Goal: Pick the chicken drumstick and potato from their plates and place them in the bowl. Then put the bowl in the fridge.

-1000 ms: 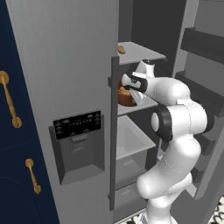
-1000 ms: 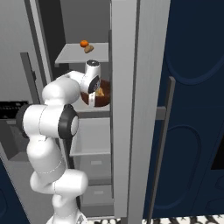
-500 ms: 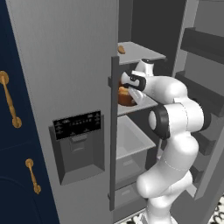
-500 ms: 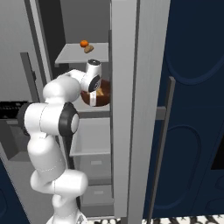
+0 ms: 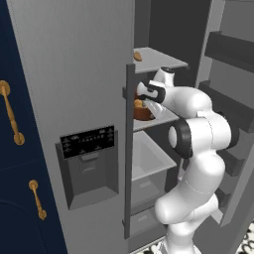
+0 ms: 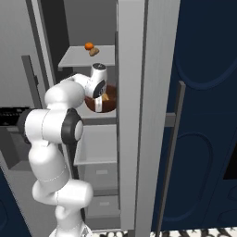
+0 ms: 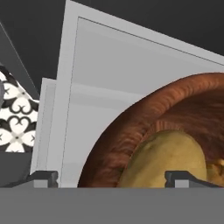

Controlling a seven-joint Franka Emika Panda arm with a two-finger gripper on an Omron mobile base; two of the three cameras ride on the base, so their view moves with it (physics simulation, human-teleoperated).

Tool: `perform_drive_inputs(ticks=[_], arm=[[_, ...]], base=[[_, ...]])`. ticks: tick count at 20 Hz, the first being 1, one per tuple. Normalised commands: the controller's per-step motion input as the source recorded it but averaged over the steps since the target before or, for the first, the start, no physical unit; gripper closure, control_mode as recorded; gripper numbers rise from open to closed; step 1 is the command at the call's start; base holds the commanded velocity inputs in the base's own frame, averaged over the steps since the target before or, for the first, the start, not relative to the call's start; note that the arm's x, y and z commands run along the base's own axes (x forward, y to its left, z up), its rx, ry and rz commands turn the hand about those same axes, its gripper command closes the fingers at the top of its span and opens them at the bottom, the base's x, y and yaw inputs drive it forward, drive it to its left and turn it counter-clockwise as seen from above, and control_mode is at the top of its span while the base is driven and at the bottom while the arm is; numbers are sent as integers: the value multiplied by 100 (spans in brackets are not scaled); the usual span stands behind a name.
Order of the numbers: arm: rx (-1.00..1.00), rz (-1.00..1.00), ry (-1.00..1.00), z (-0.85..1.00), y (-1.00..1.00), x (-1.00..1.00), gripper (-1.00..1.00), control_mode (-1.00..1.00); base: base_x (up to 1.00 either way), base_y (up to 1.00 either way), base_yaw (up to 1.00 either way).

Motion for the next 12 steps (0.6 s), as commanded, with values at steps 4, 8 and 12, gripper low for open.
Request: perform_drive_inputs(ticks=[4, 8, 12], arm=[[4, 3, -11, -19, 0, 0, -100, -100], [5, 0, -18, -3, 0, 0, -100, -100], [3, 0, -15, 0, 0, 5, -100, -100]], base=[[0, 0, 0], [0, 0, 0], [0, 0, 0]])
